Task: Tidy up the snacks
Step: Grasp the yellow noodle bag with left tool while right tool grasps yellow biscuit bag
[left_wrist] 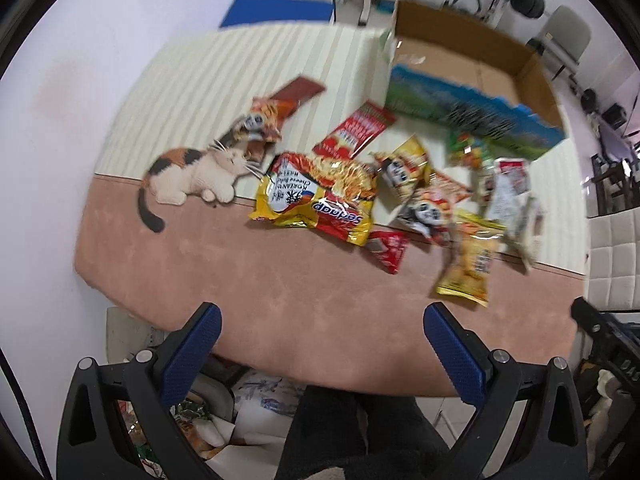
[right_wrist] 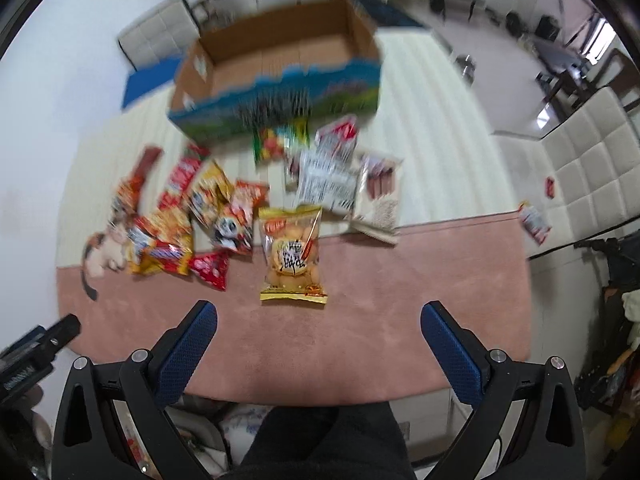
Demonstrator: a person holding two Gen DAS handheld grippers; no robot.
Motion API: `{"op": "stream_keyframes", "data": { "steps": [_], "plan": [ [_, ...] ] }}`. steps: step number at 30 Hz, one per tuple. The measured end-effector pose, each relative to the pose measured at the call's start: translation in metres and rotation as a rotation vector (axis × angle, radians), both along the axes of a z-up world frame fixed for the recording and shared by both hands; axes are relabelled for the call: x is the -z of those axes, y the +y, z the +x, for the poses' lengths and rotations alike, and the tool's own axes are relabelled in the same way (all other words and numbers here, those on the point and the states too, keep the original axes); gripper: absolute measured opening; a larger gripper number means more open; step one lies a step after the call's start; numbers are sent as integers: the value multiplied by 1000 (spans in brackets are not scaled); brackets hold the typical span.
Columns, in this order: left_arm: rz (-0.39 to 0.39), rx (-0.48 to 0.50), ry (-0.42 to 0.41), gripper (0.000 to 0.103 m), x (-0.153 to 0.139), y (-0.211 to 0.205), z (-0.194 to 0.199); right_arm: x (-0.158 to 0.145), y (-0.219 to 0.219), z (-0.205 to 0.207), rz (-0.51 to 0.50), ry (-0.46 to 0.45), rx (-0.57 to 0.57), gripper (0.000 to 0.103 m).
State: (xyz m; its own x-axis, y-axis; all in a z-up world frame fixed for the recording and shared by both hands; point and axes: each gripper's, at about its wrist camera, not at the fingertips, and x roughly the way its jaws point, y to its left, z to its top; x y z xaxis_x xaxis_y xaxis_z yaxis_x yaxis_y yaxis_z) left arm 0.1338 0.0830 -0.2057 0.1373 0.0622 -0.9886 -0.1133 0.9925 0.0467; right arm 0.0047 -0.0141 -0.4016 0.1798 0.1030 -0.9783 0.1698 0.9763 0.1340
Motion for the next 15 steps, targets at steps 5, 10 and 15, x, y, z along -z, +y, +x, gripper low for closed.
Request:
{"op": "stream_keyframes", "data": {
  "steps": [5, 10, 15],
  "plan": [
    [-39, -4, 112, 103, 65, 15, 49, 79, 17, 38, 19, 116, -4, 103],
    [-158, -121, 247, 103, 124, 44, 91, 123, 24, 56, 29, 188, 32, 103],
    [-352, -430, 349, 103, 166, 87, 106, 149, 23, 66, 21, 232, 72, 103]
  ]
}}
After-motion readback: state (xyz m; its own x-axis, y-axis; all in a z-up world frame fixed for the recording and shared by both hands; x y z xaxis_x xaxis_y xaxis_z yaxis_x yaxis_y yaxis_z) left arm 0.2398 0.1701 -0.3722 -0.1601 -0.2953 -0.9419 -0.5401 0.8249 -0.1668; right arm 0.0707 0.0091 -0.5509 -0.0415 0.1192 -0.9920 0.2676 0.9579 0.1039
